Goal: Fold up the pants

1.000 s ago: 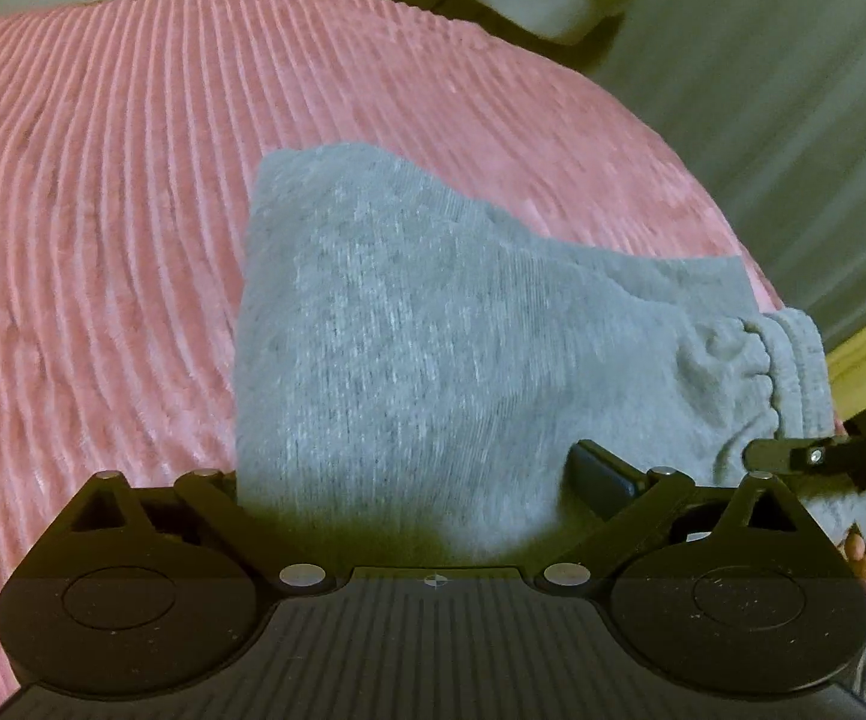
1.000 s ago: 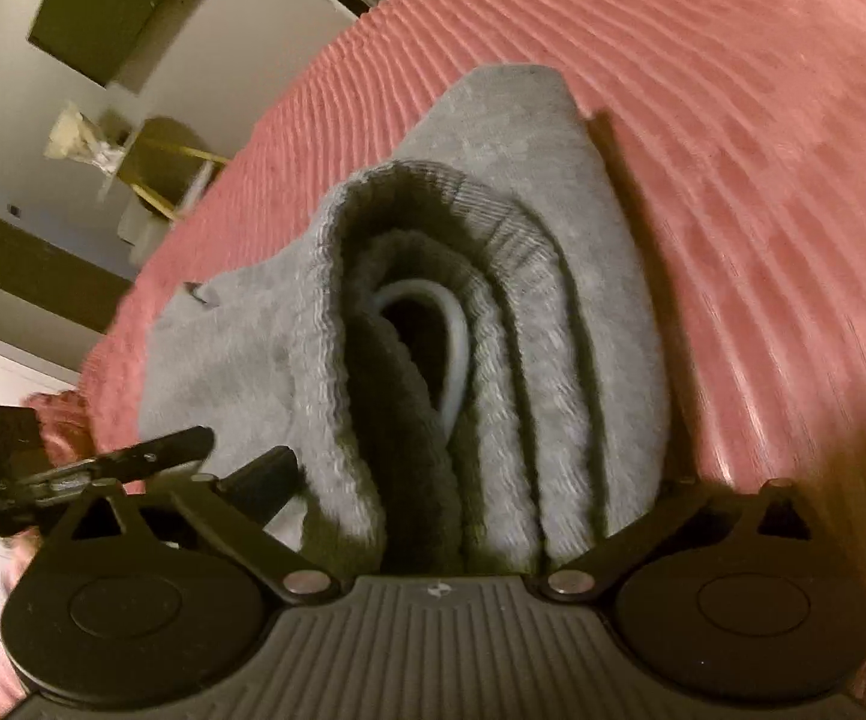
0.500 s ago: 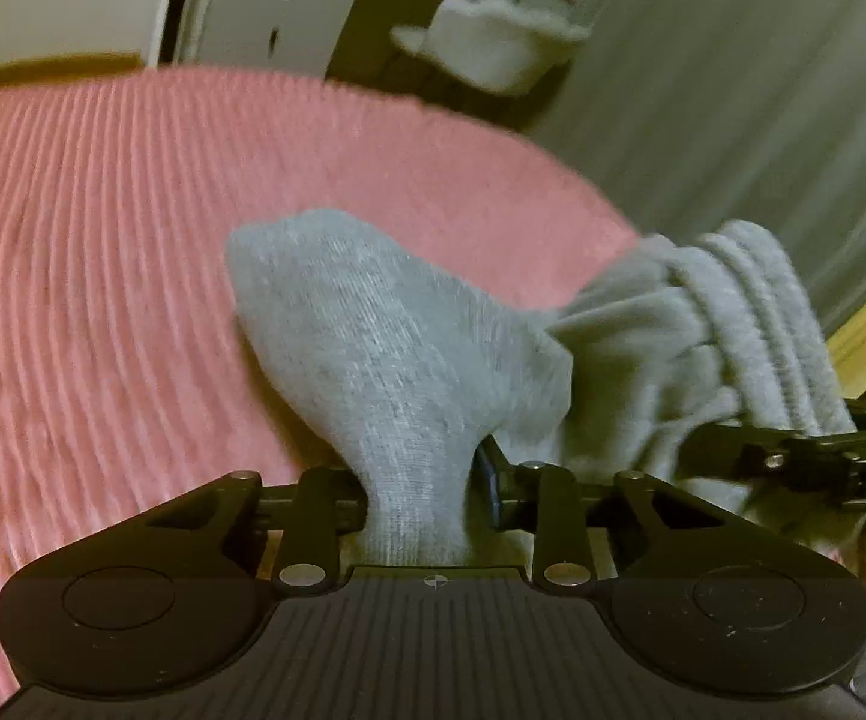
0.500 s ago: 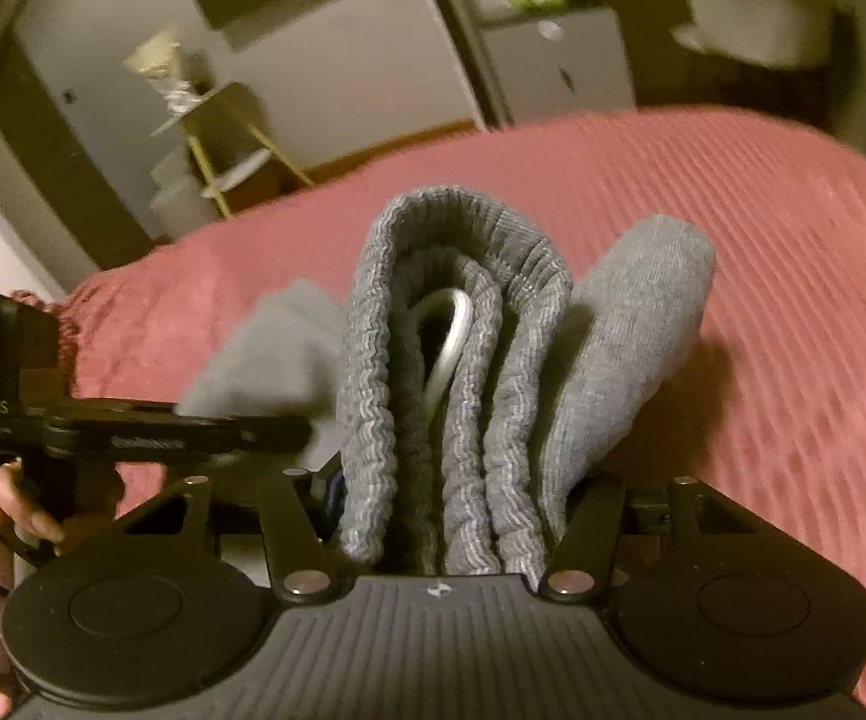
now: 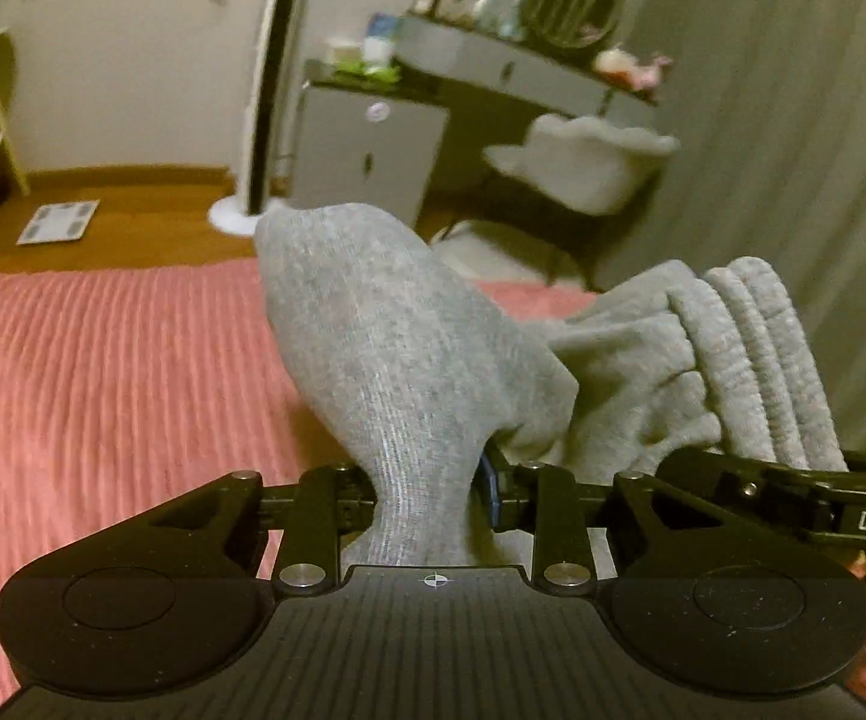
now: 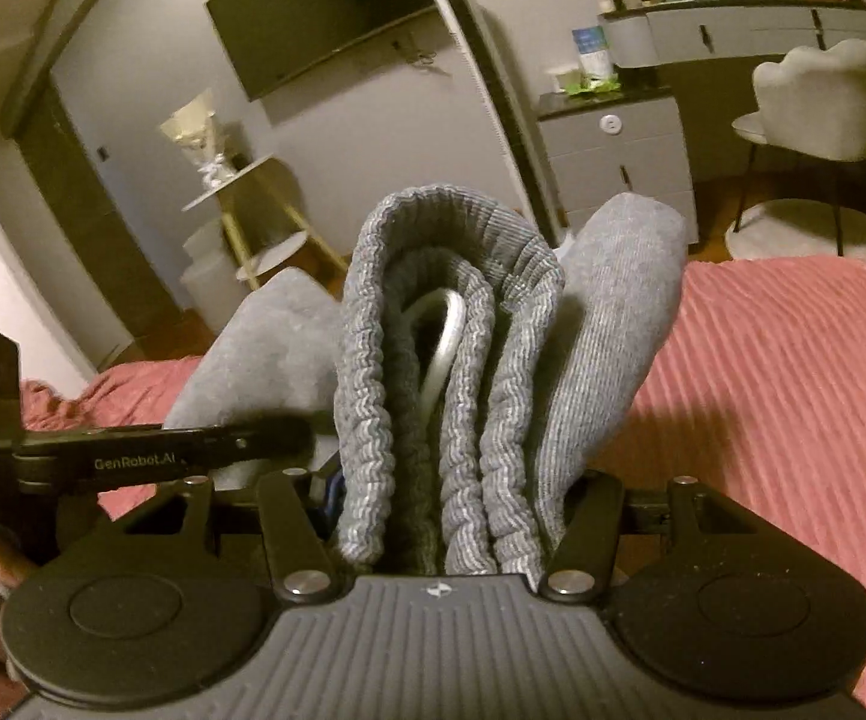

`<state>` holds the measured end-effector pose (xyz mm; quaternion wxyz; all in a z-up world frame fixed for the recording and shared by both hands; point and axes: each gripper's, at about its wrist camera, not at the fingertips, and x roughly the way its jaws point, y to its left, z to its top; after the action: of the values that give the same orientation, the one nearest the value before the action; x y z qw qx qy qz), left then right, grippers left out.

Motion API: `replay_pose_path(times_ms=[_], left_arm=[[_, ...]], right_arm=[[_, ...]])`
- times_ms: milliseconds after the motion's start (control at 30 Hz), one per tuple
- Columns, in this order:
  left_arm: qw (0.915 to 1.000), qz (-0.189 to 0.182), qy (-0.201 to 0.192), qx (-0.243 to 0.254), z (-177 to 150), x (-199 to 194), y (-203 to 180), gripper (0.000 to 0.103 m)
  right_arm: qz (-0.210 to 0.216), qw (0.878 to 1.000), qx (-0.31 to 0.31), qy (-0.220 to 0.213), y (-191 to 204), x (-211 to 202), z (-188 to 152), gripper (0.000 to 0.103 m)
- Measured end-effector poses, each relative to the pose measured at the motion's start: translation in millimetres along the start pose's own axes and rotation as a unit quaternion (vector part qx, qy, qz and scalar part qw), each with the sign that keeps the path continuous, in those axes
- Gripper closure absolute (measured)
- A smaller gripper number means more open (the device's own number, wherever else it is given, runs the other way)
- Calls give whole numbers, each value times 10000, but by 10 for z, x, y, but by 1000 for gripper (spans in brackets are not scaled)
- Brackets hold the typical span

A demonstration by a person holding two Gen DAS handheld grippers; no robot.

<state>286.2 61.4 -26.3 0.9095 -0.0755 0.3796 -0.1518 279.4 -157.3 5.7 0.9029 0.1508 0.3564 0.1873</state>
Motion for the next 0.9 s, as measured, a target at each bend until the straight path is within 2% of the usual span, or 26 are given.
replay_pose_path(times_ms=[100, 167, 233, 267, 300, 367, 400, 433, 467, 500, 567, 633, 700, 733, 800, 833, 900], left_arm=[[9999, 80, 118, -46, 17, 333, 105, 72], [9996, 232, 113, -95, -57, 495, 190, 66], [9981, 592, 189, 2, -145, 577, 293, 49], [9963, 816, 268, 43, -202, 580, 384, 45], [9948, 975, 300, 43, -249, 549, 474, 40], [9891, 1457, 182, -127, -353, 372, 693, 22], [9872, 1563, 15, -321, -402, 258, 789, 8], [9861, 1558, -157, -561, -468, 118, 860, 9], [9834, 1591, -275, -830, -519, -8, 906, 10], [9812, 1641, -311, -964, -555, -81, 914, 11], [9817, 1540, -484, -1012, -613, -213, 810, 10], [9859, 1322, -571, -855, -704, -294, 623, 7], [9907, 1160, -340, -630, -793, -226, 465, 7], [9918, 1165, -95, -511, -860, -154, 418, 7], [9858, 1591, 463, -284, -965, 52, 346, 6], [9844, 1666, 489, -287, -1016, 18, 365, 6], [9804, 1872, 347, -514, -1022, -170, 412, 7]], right_arm=[[-295, 9995, -30, 127, -67, 331, 15, 47], [-507, 9985, -33, 216, -131, 509, -19, 46], [-946, 9949, -167, 301, -227, 595, -62, 37], [-1294, 9907, -265, 319, -283, 595, -74, 34], [-1497, 9879, -220, 338, -359, 563, -84, 27], [-1899, 9816, -34, 203, -467, 434, -131, 15], [-2072, 9783, -58, 13, -485, 346, -164, 6], [-2277, 9734, -19, -243, -492, 247, -200, 1], [-2479, 9674, 86, -505, -470, 157, -223, 1], [-2482, 9659, 223, -705, -428, 71, -247, 1], [-2176, 9715, 194, -918, -268, -33, -341, 1], [-2063, 9758, -333, -650, -38, 43, -453, 0], [-2207, 9716, -794, -318, 89, 166, -593, 0], [-2392, 9654, -1026, -170, 102, 239, -646, 0], [-3178, 9311, -1764, 292, 81, 385, -785, 0], [-3078, 9303, -1961, 359, 70, 337, -841, 0], [-3050, 9335, -1876, 172, 139, 154, -826, 0]])
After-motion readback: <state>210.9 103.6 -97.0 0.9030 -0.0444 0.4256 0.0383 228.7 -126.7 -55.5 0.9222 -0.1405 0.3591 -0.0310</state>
